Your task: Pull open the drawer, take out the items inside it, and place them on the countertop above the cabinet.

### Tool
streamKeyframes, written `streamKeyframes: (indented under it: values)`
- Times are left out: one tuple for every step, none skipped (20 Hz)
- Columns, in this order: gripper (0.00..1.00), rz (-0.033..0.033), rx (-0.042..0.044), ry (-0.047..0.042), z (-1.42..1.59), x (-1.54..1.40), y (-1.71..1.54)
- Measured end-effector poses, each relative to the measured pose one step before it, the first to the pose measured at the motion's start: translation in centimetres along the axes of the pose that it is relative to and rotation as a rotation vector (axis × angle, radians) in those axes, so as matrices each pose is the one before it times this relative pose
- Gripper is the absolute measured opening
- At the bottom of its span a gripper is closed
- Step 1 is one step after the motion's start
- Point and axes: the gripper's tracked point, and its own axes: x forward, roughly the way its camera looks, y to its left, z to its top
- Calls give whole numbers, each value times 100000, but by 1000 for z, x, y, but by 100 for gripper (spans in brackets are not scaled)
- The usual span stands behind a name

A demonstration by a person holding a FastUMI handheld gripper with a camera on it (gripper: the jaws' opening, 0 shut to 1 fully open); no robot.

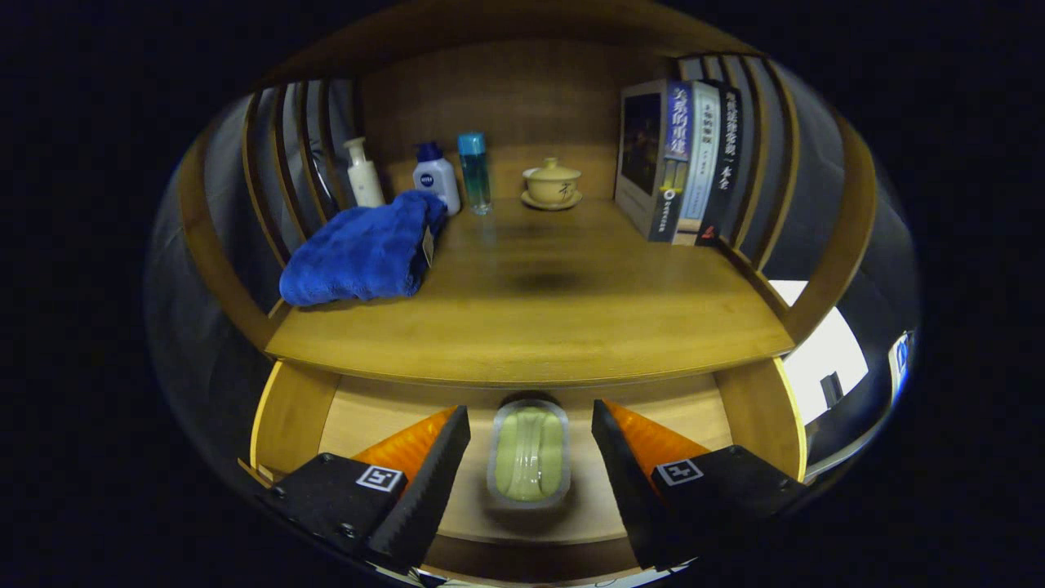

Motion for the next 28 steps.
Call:
streamKeyframes:
  values:
    - [97, 52, 417, 2606, -202, 733, 8]
    - [97, -129, -384, 2715, -200, 596, -146]
    - [97, -246, -170, 2694, -269, 638, -130]
    - [97, 106, -108, 2770, -367, 549, -99]
    - [94, -63, 236, 2971, -571, 613, 123]
    - [90, 43, 385, 2911, -410, 549, -16]
    - [87, 65, -81, 2923, -377, 417, 21]
    - [83, 102, -423, 2567, -275, 419, 69]
    - [80, 580, -189, 2531, -331, 342, 60]
    - [76, -80, 152, 2220, -239, 286, -95]
    - [72, 258, 586, 1958, -259, 367, -16]
    - [69, 268, 759, 1551, -153, 283, -30]
    - [64, 432, 290, 1916, -189, 98, 65]
    - [59, 282, 76, 1074, -277, 227, -53]
    - [54, -389, 206, 1055, -179, 232, -239]
    - [48, 109, 942, 485, 45, 52, 27]
    - [41, -237, 1656, 565, -285, -76, -147]
    - [32, 275, 713, 312, -157, -3, -70]
    - [28, -324, 486, -291, 3, -154, -219]
    - [25, 90, 335, -183, -21, -380, -61]
    - [23, 649, 624, -530, -93, -381, 86]
    - [23, 363, 42, -470, -28, -519, 46]
    - [23, -12, -234, -620, -12, -559, 16]
    - [23, 112, 78, -723, 0, -616, 84]
    - [23, 317, 127, -369, -51, -766, 22]
    - [23, 435, 126, -603, 54, -921, 75]
    - [23, 234, -299, -673, 30, -627, 102]
    - [23, -76, -462, -654, 168, -719, -20]
